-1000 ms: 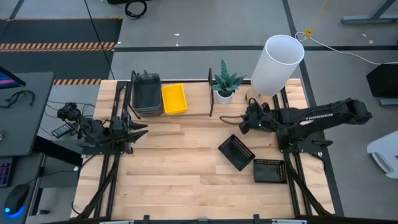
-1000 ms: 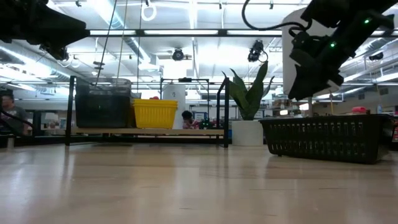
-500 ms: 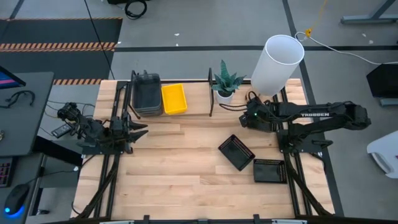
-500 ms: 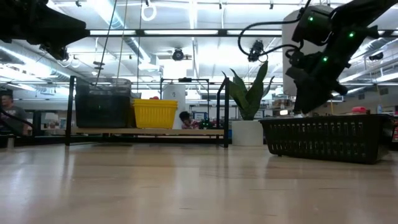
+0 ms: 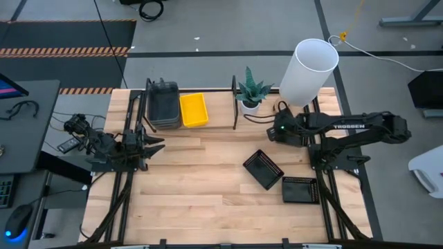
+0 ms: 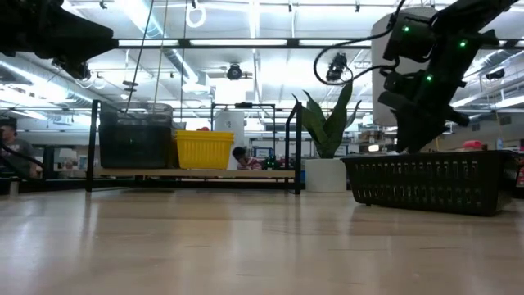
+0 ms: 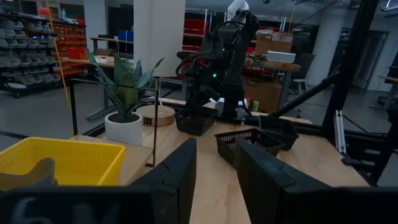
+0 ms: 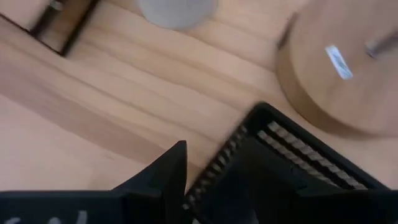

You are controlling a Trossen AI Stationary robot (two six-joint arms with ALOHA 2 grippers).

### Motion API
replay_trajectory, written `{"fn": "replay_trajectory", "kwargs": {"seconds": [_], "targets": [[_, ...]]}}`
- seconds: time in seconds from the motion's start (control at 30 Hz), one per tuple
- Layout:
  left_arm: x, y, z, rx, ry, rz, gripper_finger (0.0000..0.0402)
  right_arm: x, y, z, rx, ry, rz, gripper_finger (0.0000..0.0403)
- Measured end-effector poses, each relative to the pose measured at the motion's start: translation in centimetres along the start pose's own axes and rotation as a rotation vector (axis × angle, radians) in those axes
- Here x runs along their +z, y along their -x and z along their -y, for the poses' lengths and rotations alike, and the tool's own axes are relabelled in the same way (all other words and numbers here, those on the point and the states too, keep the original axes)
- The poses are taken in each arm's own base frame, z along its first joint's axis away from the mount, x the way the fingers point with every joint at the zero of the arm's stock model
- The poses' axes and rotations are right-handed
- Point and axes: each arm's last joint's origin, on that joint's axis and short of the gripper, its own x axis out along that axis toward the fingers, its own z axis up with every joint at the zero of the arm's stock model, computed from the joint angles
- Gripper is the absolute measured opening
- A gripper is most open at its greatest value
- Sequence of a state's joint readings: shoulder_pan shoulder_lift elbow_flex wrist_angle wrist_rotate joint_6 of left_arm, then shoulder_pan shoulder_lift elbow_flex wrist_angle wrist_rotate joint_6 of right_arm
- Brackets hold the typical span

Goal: Stack baskets on shelf by color
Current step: Stack the top black bin on the left black bin

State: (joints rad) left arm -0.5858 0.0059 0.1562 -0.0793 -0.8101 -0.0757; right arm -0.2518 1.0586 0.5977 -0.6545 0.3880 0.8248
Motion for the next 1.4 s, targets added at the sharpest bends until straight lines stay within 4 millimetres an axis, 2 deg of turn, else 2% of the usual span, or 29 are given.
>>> {"fn": "replay_trajectory", "kwargs": {"seconds": [0.3, 0.5, 0.8, 1.07, 1.23, 1.4], "targets": [[0.0, 0.0, 0.0, 0.0, 0.0, 0.0, 0.0117, -0.5, -1.7, -0.5, -0.08, 0.001, -0.09, 0.0158], [0.0, 0.0, 0.0, 0.0, 0.0, 0.0, 0.0117, -0.3, -2.8, -0.8, -0.069, -0.024, -0.112, 0.0158], [0.0, 0.0, 0.0, 0.0, 0.0, 0.0, 0.0117, -0.2, -3.0, -0.7, -0.065, -0.035, -0.13, 0.0158], [0.0, 0.0, 0.0, 0.0, 0.0, 0.0, 0.0117, -0.5, -4.3, -0.8, -0.115, -0.02, -0.173, 0.0155], [0.0, 0.0, 0.0, 0.0, 0.0, 0.0, 0.0117, -0.7, -4.7, -1.0, -0.107, -0.036, -0.206, 0.0131], [0.0, 0.0, 0.0, 0.0, 0.0, 0.0, 0.0117, -0.8, -4.7, -1.0, -0.097, -0.026, -0.221, 0.0082]]}}
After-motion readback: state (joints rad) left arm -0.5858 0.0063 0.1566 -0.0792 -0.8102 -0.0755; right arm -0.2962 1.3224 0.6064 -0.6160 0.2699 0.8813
